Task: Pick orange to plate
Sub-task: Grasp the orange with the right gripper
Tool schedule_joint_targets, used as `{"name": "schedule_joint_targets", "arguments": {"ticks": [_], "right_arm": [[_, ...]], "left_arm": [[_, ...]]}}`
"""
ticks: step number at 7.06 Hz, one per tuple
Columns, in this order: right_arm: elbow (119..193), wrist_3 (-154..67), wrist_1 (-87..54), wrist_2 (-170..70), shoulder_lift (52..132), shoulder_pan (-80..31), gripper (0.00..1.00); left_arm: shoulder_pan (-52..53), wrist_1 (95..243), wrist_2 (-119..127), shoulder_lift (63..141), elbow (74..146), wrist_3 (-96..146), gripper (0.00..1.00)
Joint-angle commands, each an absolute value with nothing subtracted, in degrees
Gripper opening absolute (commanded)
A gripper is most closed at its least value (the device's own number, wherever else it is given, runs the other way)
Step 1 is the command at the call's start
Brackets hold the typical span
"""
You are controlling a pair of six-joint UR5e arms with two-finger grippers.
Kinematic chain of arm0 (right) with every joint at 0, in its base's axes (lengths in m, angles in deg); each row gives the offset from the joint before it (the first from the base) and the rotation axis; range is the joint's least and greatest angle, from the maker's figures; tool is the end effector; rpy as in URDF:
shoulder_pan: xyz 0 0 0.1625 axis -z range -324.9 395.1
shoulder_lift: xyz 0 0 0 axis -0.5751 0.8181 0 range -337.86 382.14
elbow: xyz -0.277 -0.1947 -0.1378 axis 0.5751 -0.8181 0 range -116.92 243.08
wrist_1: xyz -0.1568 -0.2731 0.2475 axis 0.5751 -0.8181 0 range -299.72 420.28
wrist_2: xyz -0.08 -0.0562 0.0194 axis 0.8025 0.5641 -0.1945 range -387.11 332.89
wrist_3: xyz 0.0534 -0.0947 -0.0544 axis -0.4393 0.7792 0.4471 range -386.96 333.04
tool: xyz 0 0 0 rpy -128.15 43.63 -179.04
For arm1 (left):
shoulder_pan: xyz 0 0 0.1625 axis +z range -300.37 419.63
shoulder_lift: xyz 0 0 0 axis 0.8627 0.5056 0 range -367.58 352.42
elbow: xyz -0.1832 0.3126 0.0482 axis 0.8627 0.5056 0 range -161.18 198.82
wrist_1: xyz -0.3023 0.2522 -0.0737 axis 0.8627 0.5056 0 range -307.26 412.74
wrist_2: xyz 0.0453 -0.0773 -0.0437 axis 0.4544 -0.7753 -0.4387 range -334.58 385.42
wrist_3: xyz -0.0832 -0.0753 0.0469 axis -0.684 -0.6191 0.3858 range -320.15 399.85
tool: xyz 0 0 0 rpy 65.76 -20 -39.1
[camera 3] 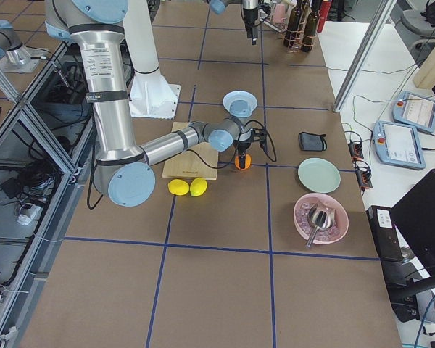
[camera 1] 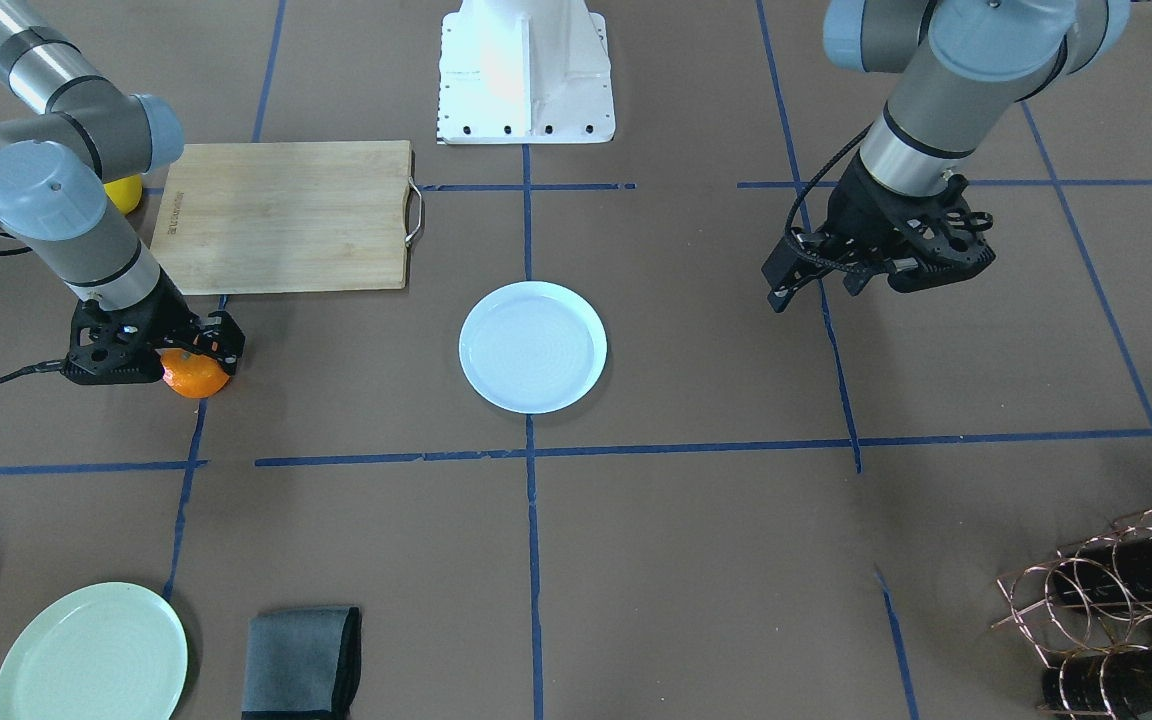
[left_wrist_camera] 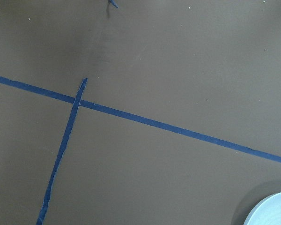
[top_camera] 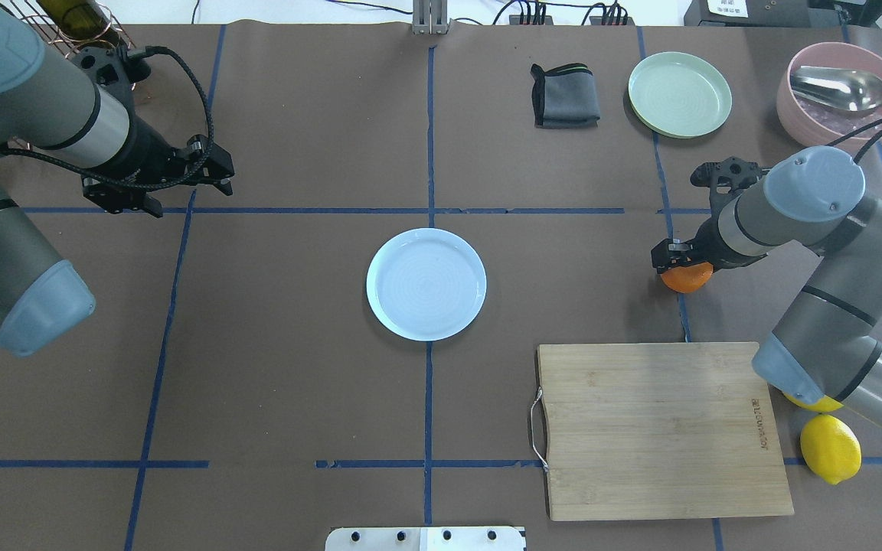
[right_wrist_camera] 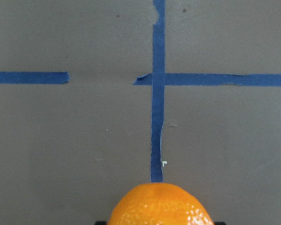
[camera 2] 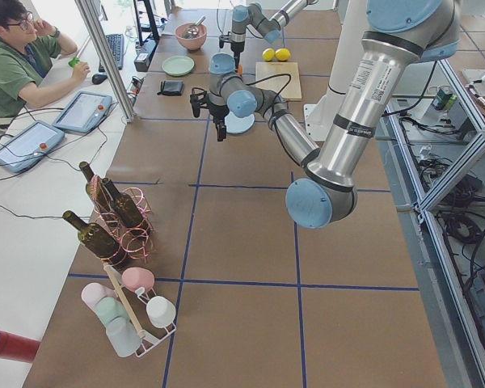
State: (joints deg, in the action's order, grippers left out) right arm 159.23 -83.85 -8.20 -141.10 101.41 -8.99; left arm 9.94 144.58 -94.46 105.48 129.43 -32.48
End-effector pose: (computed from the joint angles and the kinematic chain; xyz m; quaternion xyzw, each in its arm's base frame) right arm -0.3558 -0.4615 0.4371 0.0474 -0.3739 0.0204 0.9260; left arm 0.3078 -0.4752 0.2409 0.0094 0.4428 -0.1498 0.8840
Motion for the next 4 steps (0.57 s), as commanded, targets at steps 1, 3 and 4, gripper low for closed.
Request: {"name": "schedule_joint_targets", "arguments": {"ticks": [1, 3, 4], "right_arm": [[159.7, -81.6, -8.3, -141.3, 101.3, -9.2, 0.0], [164.2, -82.0, -9.2, -142.7, 100.6, -10.5, 0.0], [165.1, -82.5, -12.6, -143.0, 97.4, -10.6, 0.0]], "left_arm": [[10.0, 144.6, -94.5, 105.5, 129.3, -32.5, 1.0], [9.9, 144.6, -94.4, 104.7, 129.6, -32.5, 1.0], [9.6, 144.6, -94.4, 104.7, 129.6, -32.4, 1.0]]}}
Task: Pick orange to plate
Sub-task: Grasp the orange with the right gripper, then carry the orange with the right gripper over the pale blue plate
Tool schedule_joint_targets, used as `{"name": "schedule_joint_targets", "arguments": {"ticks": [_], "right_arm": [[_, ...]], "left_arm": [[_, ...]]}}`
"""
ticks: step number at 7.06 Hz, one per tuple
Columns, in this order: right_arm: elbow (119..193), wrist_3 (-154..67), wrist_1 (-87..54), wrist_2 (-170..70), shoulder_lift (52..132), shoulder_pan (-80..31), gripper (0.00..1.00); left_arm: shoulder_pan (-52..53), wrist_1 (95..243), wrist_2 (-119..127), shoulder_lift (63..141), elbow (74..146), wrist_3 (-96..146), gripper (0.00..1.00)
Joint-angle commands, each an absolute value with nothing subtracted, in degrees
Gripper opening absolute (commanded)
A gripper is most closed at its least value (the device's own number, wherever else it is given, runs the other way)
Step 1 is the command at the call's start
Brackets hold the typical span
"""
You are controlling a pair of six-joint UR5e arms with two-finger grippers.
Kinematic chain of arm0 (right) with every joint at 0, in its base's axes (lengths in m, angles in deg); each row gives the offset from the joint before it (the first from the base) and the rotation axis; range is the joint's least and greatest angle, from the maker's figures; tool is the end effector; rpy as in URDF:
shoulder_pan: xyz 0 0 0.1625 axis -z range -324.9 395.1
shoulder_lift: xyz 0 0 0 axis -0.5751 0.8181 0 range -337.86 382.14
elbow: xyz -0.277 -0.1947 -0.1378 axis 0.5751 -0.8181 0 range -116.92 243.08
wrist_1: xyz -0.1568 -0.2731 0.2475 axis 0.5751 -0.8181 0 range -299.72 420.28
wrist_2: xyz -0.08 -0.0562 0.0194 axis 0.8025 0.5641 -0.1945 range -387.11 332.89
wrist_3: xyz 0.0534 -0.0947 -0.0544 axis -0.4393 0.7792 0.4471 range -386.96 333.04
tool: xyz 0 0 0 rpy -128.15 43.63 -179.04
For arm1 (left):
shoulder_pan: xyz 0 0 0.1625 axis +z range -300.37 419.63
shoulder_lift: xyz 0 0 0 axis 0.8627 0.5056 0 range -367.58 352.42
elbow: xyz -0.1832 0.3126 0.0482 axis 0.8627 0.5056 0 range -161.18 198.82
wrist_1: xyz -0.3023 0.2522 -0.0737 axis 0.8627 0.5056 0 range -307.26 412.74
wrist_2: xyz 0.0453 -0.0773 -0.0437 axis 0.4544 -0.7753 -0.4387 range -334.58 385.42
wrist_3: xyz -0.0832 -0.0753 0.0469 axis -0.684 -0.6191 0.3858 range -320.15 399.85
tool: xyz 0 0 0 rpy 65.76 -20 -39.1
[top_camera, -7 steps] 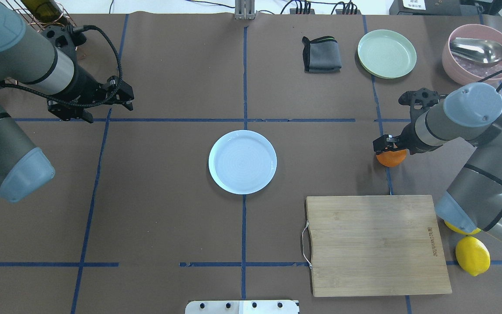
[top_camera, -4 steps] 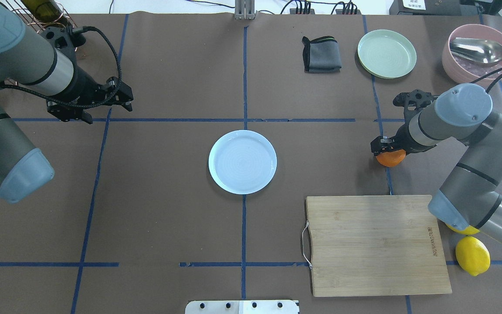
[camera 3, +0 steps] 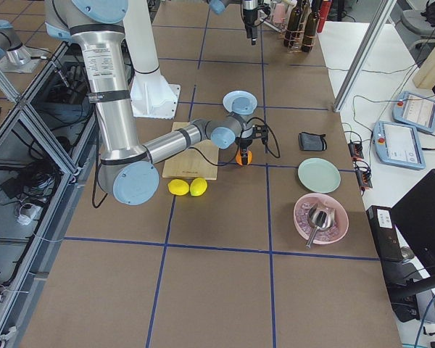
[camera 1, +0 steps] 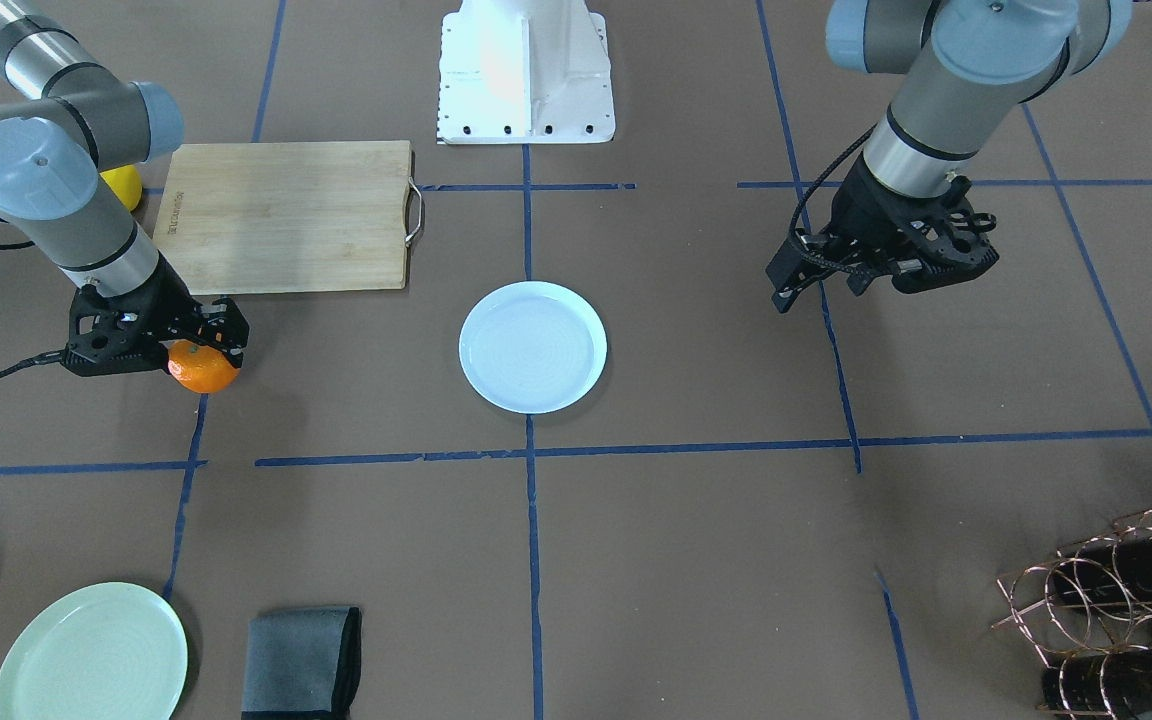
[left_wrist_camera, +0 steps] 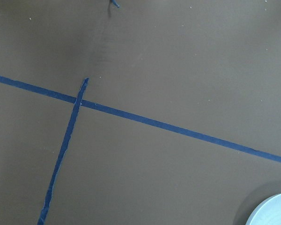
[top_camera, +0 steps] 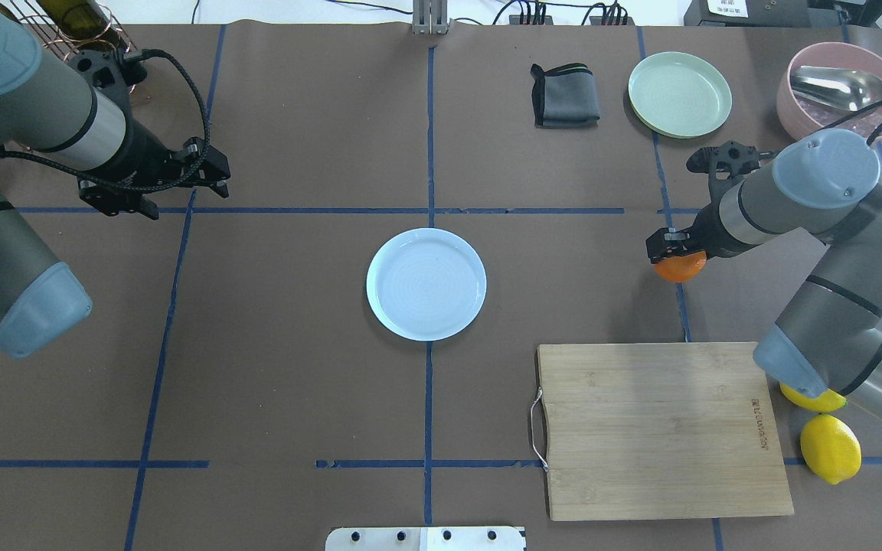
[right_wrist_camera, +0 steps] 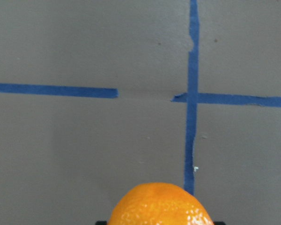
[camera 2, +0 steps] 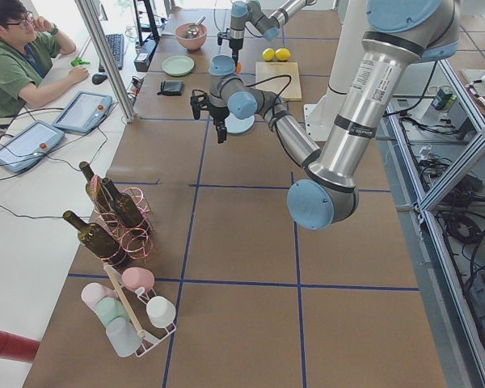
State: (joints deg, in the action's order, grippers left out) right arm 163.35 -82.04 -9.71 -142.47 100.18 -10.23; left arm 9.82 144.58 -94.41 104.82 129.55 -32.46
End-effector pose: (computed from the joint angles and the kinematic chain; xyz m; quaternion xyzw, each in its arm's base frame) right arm -0.3451 -0.4647 0.3915 0.0701 -0.4008 0.0038 0.9135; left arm 0.3059 -0.4748 0.2465 0.0075 0.4394 -0.1524 0.8853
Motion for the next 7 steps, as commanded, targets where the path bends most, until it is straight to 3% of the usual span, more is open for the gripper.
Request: {"name": "schedule_joint_targets", "arguments": {"ticks": [1, 4, 7], "right_arm": [[165.6, -83.2, -20.9, -143.0, 90.6, -10.5, 0.0], [162.8, -93.2, -28.2, -139.0, 78.4, -2.8, 0.0], [148.8, -100.9, -27.8, -131.2, 65.3, 4.7, 0.0]], "left_arm": [[9.5, 144.6, -94.4, 104.5, 129.7, -32.4, 1.0], [6.3, 144.5, -94.5, 99.2, 131.7, -21.3, 1.0], [-1.3, 144.7, -94.6, 92.4, 131.9, -5.8, 1.0]]}}
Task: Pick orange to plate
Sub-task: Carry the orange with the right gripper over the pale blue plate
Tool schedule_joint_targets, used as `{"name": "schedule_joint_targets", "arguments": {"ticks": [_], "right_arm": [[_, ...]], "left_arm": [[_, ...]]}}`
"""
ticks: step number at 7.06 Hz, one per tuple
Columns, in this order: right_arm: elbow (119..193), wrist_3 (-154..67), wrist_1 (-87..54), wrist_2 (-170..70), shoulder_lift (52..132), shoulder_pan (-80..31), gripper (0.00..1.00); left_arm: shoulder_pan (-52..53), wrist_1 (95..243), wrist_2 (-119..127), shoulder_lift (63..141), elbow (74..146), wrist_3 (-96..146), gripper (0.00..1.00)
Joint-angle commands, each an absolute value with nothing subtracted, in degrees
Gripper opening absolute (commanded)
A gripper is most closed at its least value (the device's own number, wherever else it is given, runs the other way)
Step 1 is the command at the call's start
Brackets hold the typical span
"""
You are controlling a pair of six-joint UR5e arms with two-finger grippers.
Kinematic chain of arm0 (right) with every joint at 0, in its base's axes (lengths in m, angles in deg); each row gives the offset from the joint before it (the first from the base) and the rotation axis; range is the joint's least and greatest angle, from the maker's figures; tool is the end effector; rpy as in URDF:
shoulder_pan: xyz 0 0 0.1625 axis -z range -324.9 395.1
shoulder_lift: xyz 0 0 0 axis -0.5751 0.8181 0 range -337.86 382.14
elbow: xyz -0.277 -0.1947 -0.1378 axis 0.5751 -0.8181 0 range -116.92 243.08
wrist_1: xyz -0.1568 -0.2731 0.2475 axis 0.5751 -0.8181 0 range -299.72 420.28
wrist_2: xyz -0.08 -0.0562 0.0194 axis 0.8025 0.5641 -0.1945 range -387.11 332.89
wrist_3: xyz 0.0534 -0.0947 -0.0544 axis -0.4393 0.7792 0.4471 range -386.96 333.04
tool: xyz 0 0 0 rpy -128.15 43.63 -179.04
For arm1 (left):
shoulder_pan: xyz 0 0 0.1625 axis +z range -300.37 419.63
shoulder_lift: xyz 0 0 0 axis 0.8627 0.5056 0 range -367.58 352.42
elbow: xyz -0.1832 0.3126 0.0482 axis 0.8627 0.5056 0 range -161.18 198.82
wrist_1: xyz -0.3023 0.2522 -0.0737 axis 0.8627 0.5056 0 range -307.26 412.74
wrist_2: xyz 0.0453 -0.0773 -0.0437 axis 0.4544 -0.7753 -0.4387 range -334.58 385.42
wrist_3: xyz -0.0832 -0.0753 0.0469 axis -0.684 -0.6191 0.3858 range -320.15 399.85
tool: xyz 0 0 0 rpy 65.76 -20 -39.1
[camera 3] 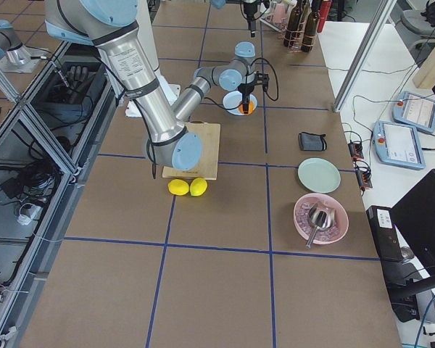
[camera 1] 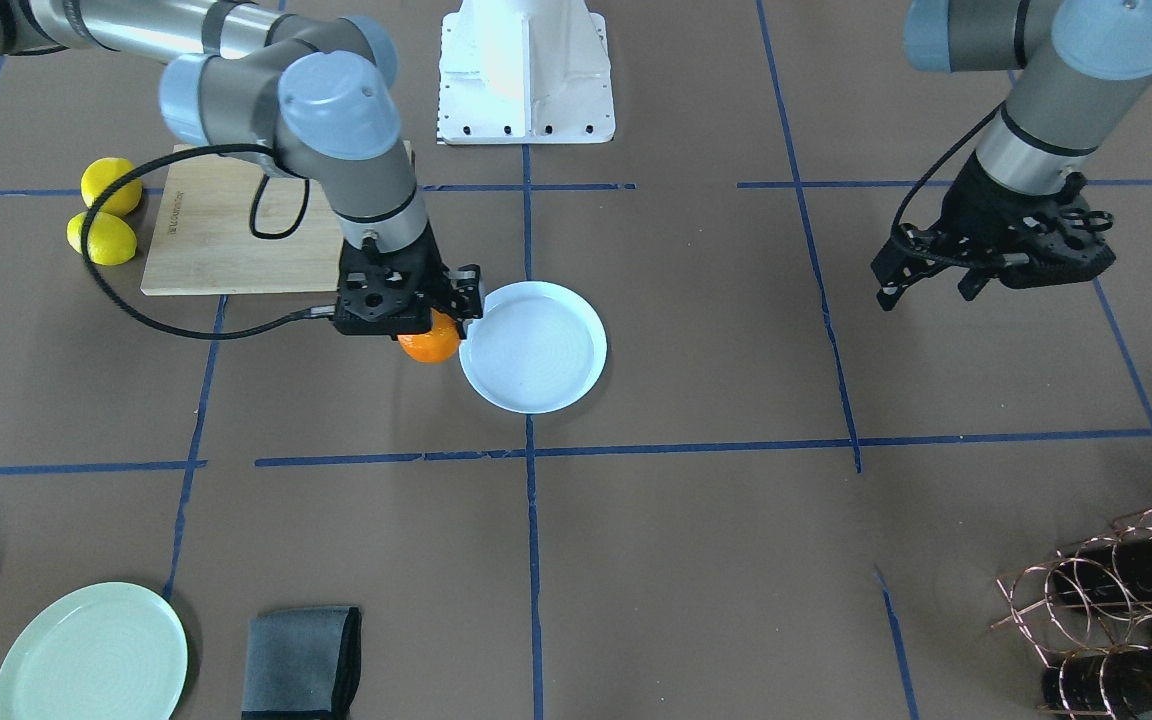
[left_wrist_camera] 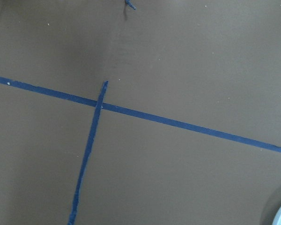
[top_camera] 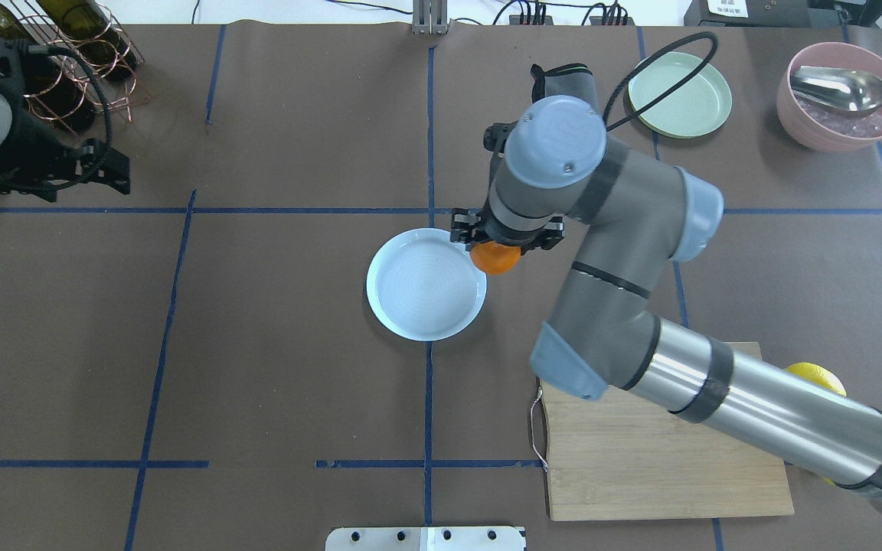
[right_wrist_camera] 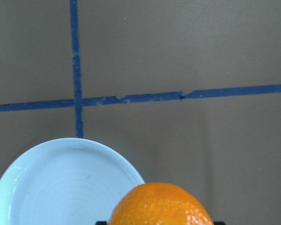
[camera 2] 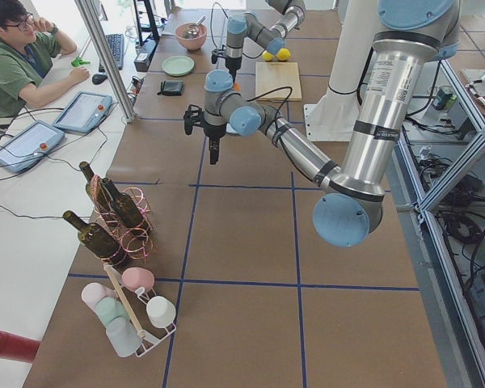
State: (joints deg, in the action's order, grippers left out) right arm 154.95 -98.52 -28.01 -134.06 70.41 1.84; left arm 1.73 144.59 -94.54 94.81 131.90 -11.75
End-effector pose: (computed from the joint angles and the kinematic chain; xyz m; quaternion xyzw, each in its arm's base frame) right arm -0.5063 -0.4491 0.1857 0.0438 -0.4022 0.0614 0.9124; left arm 0.2198 -0.4869 0.3238 0.0668 0.3886 -0.0734 0.9160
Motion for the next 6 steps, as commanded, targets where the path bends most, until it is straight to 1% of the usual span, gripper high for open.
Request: {"name": "schedule_joint_targets", "arguments": {"ticks": [1, 3, 4, 5, 6], "right_arm": [[145.6, -101.7, -27.5, -130.1, 63.2, 5.7, 0.0], [141.3, -102.4, -26.6, -128.4, 60.2, 7.3, 0.0], [139.7, -102.8, -23.9, -127.8, 60.1, 7.8, 0.17], [139.5, -102.9, -23.7, -127.8, 60.0, 7.8, 0.99], [139.5, -102.7, -23.6, -127.8, 59.8, 7.7, 1.0]], "left_arm": [[-2.7, 144.6, -94.6, 90.9, 131.8, -2.1, 1.0], [-2.7, 144.8, -94.7, 89.5, 131.7, 1.3, 1.0], [-2.9, 144.8, -94.6, 89.5, 131.7, 1.3, 1.0], [-3.0, 144.8, -94.7, 89.0, 131.7, 2.1, 1.0], [-4.3, 144.9, -94.7, 88.1, 131.7, 4.5, 1.0]]}}
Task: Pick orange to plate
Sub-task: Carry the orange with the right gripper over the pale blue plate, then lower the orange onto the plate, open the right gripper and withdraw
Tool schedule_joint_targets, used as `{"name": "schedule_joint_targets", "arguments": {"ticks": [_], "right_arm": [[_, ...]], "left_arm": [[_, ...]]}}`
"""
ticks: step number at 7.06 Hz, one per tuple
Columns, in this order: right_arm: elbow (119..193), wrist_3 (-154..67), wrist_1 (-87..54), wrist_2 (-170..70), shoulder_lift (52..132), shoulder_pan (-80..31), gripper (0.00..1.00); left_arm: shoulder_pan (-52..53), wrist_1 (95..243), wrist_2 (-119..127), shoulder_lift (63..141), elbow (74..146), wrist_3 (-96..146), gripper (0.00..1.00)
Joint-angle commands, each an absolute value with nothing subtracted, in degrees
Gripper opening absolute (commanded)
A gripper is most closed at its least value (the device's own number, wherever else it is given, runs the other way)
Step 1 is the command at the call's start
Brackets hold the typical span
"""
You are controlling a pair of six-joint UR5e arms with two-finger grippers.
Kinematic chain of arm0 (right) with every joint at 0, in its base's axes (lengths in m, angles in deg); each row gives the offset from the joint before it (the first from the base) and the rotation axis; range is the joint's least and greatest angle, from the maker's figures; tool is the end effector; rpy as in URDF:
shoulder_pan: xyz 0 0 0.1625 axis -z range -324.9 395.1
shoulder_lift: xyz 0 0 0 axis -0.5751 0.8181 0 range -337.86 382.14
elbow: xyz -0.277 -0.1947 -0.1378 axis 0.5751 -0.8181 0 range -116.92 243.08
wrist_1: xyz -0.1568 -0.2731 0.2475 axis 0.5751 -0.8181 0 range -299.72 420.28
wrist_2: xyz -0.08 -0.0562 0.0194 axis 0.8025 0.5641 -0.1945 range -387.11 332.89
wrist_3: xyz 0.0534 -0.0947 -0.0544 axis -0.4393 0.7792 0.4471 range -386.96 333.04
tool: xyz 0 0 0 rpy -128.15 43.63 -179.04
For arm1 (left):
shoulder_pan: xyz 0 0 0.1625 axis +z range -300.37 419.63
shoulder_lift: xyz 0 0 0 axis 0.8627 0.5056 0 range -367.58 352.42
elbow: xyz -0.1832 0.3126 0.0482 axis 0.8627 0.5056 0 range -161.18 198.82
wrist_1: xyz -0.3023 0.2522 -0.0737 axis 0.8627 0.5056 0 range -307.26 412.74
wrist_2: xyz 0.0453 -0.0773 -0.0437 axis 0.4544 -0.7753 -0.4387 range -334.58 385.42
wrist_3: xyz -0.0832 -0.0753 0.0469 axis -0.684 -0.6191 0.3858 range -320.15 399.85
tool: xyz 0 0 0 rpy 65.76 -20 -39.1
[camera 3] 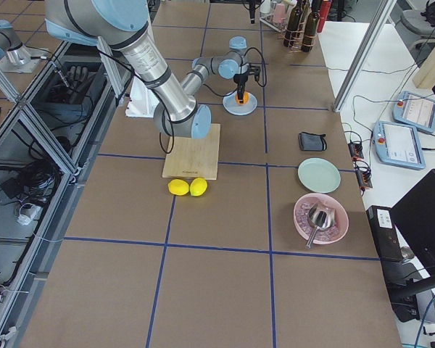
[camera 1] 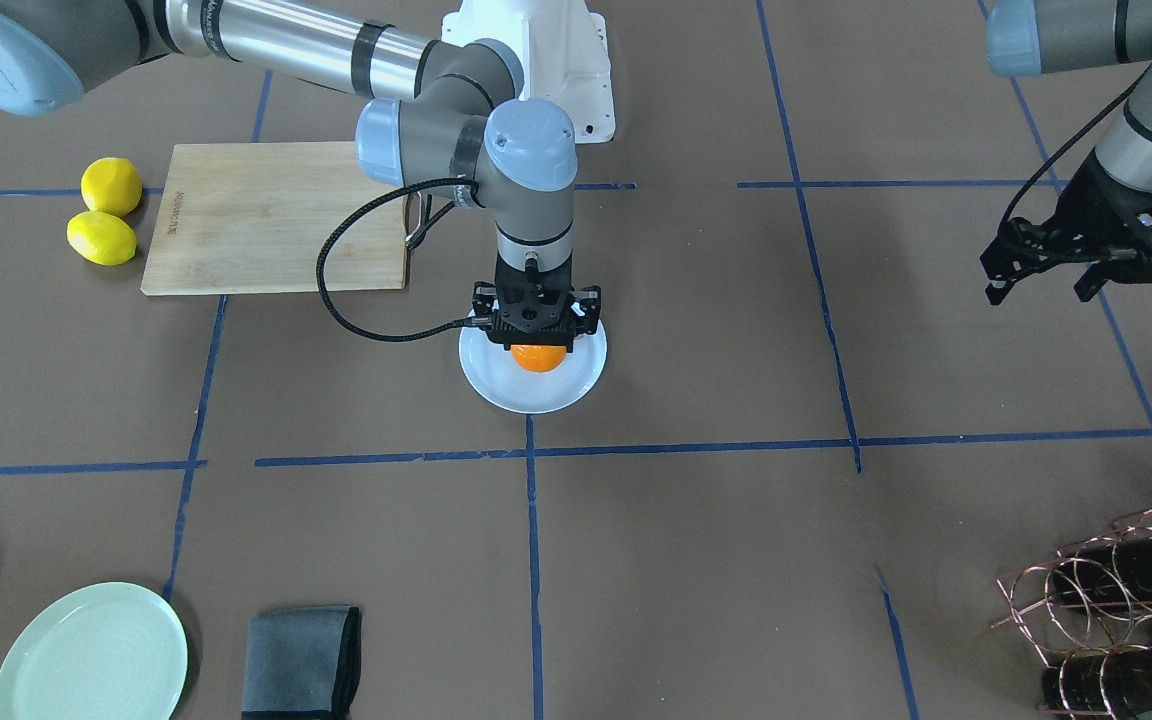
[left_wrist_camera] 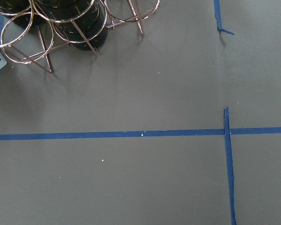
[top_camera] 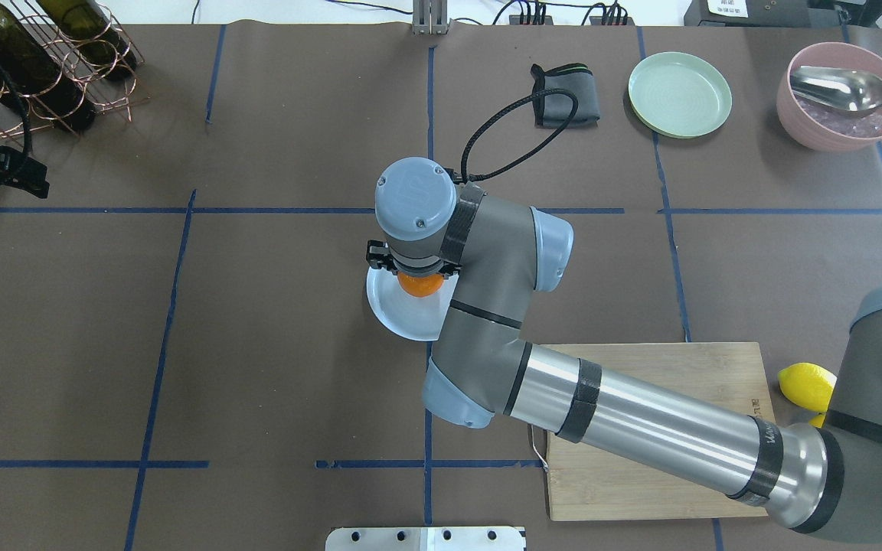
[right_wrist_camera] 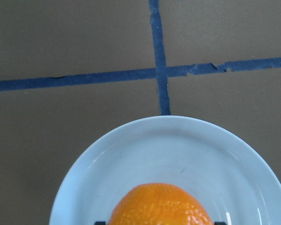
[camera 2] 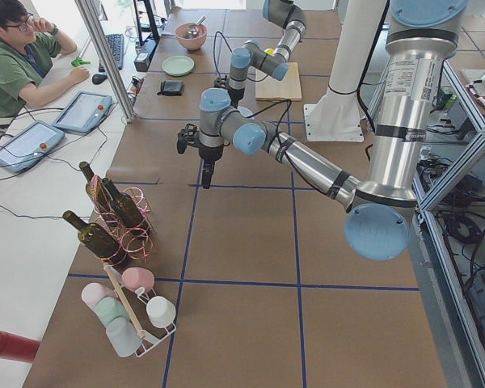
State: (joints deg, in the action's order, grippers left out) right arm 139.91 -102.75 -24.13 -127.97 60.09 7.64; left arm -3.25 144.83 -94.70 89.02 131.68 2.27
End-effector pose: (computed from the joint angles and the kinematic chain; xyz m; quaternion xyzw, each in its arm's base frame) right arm -0.6031 -0.4379 0.1656 0.0522 -0.3833 0.0708 0.9194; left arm 0.1686 -0.4877 0.3774 0.0879 0.3517 -0.0143 0.9319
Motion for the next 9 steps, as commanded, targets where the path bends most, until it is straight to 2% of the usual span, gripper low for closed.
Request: {"name": "schedule_joint_targets", "arguments": {"ticks": [1, 3, 4, 5, 7, 9], "right_arm": [[140.0, -101.8, -23.2, -128.1, 59.7, 7.3, 1.0], [142.8, -101.3, -26.5, -128.5, 59.1, 5.3, 1.0], [147.6, -97.3, -33.2, -129.2, 60.1, 3.4, 1.0], [155.9, -90.9, -41.2, -130.9, 63.3, 0.4, 1.0], [168.5, -79.2, -43.1, -141.4, 75.3, -10.1, 1.0], [171.6, -64.7, -42.6, -150.6, 84.0, -20.7, 1.0]], "left_arm": [[-5.4, 144.9, -94.8, 87.3, 131.6, 6.5, 1.0], [-7.4, 144.9, -94.7, 86.5, 131.1, 10.4, 1.0], [-9.3, 144.9, -94.8, 85.2, 131.1, 13.5, 1.0], [-13.0, 144.7, -94.9, 83.5, 130.9, 18.4, 1.0], [-19.0, 144.5, -101.7, 79.8, 128.2, 29.9, 1.0], [-26.9, 144.3, -105.3, 79.4, 119.2, 42.1, 1.0]]}}
